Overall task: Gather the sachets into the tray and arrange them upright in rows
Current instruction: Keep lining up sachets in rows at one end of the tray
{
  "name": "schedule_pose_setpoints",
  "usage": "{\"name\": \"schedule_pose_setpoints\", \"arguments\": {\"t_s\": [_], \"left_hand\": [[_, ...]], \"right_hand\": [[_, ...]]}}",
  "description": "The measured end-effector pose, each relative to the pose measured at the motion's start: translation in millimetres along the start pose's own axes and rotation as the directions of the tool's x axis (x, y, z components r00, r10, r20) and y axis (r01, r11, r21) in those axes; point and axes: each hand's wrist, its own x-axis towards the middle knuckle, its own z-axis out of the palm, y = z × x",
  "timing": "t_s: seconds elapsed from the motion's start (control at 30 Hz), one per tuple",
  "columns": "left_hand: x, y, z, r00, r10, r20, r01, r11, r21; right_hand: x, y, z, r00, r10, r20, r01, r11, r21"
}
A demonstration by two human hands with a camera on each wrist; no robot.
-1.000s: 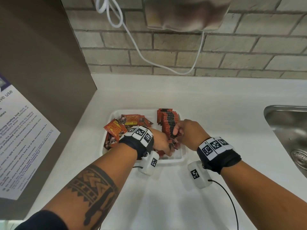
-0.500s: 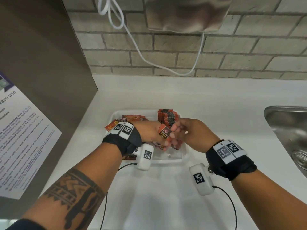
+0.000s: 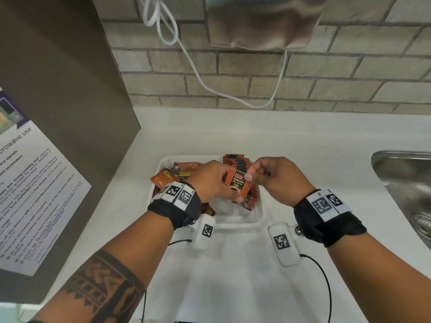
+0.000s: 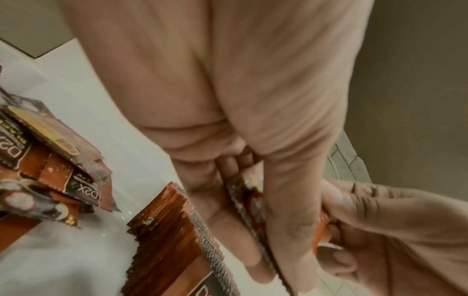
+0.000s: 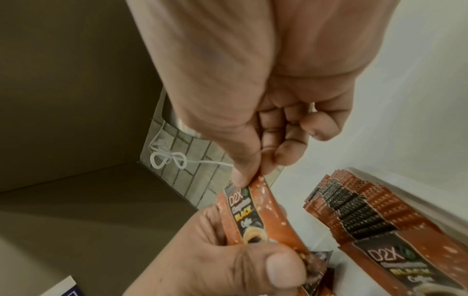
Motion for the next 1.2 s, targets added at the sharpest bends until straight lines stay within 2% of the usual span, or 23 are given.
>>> {"name": "schedule_pose_setpoints", "arguments": {"t_s": [0.17, 0.23, 0.33, 0.4, 0.5, 0.6, 0.67, 0.77, 0.87, 0.93, 1.1, 1.2], "left_hand": [[-0.8, -3.0, 2.4, 1.000, 0.013, -0.005, -0.013, 0.996, 0.090], [-2.5, -4.7, -0.8, 0.999, -0.039, 0.000, 0.039, 0.984, 0.175], [-4.5, -6.4, -7.9, 0.988, -0.147, -0.051, 0.155, 0.899, 0.409], [-5.3, -5.5, -7.1, 0.983, -0.179, 0.037, 0.141, 0.869, 0.474], [-7.3, 2.1, 7.9, 0.930, -0.249, 0.272, 0.106, 0.887, 0.450], [1.5, 12.2, 30.0, 0.896, -0.241, 0.373, 0.017, 0.858, 0.513], [11.8, 14.2, 41.8, 0.866, -0.273, 0.420, 0.002, 0.840, 0.542], [24.7, 9.1, 51.7, 0.841, -0.317, 0.438, -0.018, 0.793, 0.609], [32.6, 2.7, 56.0, 0.884, -0.324, 0.337, 0.052, 0.785, 0.617], [36.3, 1.6, 57.2, 0.887, -0.326, 0.327, 0.062, 0.786, 0.615], [36.6, 2.3, 58.0, 0.865, -0.356, 0.353, 0.057, 0.769, 0.636], [35.9, 5.3, 56.3, 0.820, -0.375, 0.433, -0.017, 0.740, 0.673]], "right_hand": [[-5.8, 1.1, 3.8, 1.000, 0.010, 0.027, -0.007, 0.996, -0.085], [-7.3, 4.4, 5.0, 1.000, 0.016, 0.007, -0.015, 0.988, -0.156], [-10.0, 9.5, 6.4, 1.000, 0.029, 0.002, -0.027, 0.963, -0.268], [-11.4, 13.7, 8.8, 0.999, 0.042, 0.007, -0.038, 0.952, -0.302], [-12.4, 19.3, 15.1, 0.998, 0.067, 0.011, -0.060, 0.942, -0.329], [-12.3, 22.2, 21.2, 0.995, 0.102, 0.011, -0.093, 0.943, -0.320], [-11.4, 23.0, 24.2, 0.993, 0.114, 0.013, -0.103, 0.940, -0.325], [-8.5, 24.1, 26.2, 0.993, 0.121, 0.005, -0.113, 0.938, -0.327], [-5.1, 25.3, 26.0, 0.990, 0.142, -0.006, -0.136, 0.936, -0.325], [-3.3, 25.5, 25.3, 0.988, 0.157, -0.007, -0.151, 0.933, -0.328], [-2.1, 28.3, 23.7, 0.985, 0.172, -0.004, -0.165, 0.935, -0.314], [-2.8, 31.2, 24.0, 0.985, 0.172, -0.003, -0.164, 0.936, -0.312]]}}
